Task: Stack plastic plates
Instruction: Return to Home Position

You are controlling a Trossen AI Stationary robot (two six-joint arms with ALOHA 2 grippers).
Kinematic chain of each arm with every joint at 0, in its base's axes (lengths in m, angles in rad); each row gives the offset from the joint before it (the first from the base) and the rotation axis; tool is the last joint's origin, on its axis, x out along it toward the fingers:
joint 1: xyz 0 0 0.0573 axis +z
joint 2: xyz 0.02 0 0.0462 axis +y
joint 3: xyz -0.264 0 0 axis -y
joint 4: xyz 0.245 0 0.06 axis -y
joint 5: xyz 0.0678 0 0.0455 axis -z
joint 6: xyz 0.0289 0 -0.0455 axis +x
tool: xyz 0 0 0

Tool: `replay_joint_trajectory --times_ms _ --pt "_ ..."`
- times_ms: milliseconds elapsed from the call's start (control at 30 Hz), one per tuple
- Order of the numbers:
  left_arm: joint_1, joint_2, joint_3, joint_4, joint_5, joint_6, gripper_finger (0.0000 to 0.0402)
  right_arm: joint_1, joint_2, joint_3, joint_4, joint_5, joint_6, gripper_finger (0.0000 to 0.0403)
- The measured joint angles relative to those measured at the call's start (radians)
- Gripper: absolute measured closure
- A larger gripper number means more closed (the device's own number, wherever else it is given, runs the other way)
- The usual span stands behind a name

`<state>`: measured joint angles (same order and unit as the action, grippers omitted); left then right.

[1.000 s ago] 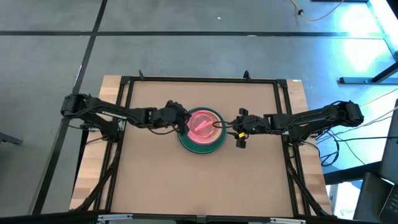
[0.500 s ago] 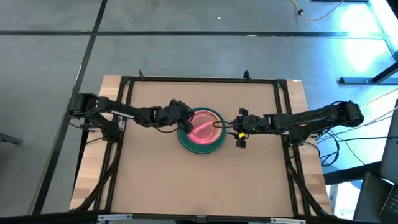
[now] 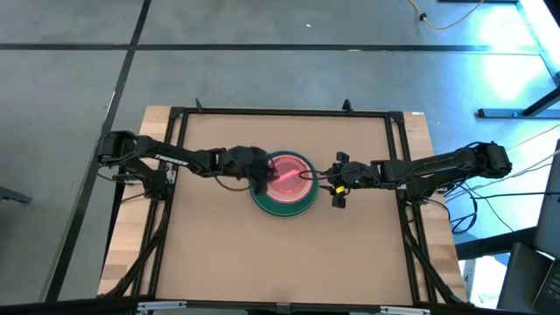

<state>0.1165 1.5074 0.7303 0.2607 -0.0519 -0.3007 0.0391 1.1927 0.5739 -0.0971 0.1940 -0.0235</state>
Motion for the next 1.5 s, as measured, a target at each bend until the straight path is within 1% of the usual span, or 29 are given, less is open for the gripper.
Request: replay_joint_trajectory --times_ms 33,100,233,367,533,600,667,833,1033,1133,1333,1400,1500 --pt "-0.010 0.000 0.000 -0.001 0.046 0.000 0.0291 0.000 0.000 0.000 0.001 0.000 0.000 0.0210" --pt "-0.040 0.009 0.000 -0.001 0.072 0.002 0.0290 0.000 0.001 0.000 0.003 0.000 0.000 0.0210" --pt "-0.132 0.010 0.000 -0.003 0.033 0.065 0.0291 0.000 0.004 0.000 0.023 -0.002 0.002 0.0210" --pt "-0.221 -0.016 0.000 -0.011 0.051 0.189 0.0302 0.001 0.004 0.000 0.025 -0.003 0.069 0.0210" --pt "-0.256 -0.110 -0.040 0.020 0.002 0.252 0.0323 0.001 0.004 0.000 0.030 -0.029 0.051 0.0210" --pt "-0.250 -0.163 -0.086 0.031 -0.015 0.265 0.0333 0.001 0.003 0.000 0.038 -0.029 0.021 0.0210" --pt "-0.236 -0.224 -0.141 0.086 -0.032 0.281 0.0343 0.000 -0.005 0.000 0.033 -0.029 0.010 0.0210" --pt "-0.191 -0.385 -0.323 0.225 -0.051 0.287 0.0367 0.000 -0.041 0.000 0.049 -0.029 -0.049 0.0210" --pt "-0.162 -0.559 -0.529 0.372 -0.075 0.279 0.0385 -0.015 -0.122 -0.003 0.053 -0.037 -0.105 0.0210" --pt "-0.161 -0.642 -0.598 0.403 -0.097 0.255 0.0389 -0.049 -0.184 -0.054 0.113 -0.088 -0.109 0.0210" --pt "-0.161 -0.750 -0.668 0.407 -0.128 0.204 0.0390 -0.161 -0.341 -0.210 0.247 -0.228 -0.076 0.0215" --pt "-0.161 -0.766 -0.680 0.407 -0.138 0.203 0.0390 -0.196 -0.401 -0.256 0.293 -0.284 -0.043 0.0230" --pt "-0.161 -0.776 -0.694 0.405 -0.149 0.203 0.0390 -0.236 -0.487 -0.316 0.336 -0.354 -0.008 0.0268"
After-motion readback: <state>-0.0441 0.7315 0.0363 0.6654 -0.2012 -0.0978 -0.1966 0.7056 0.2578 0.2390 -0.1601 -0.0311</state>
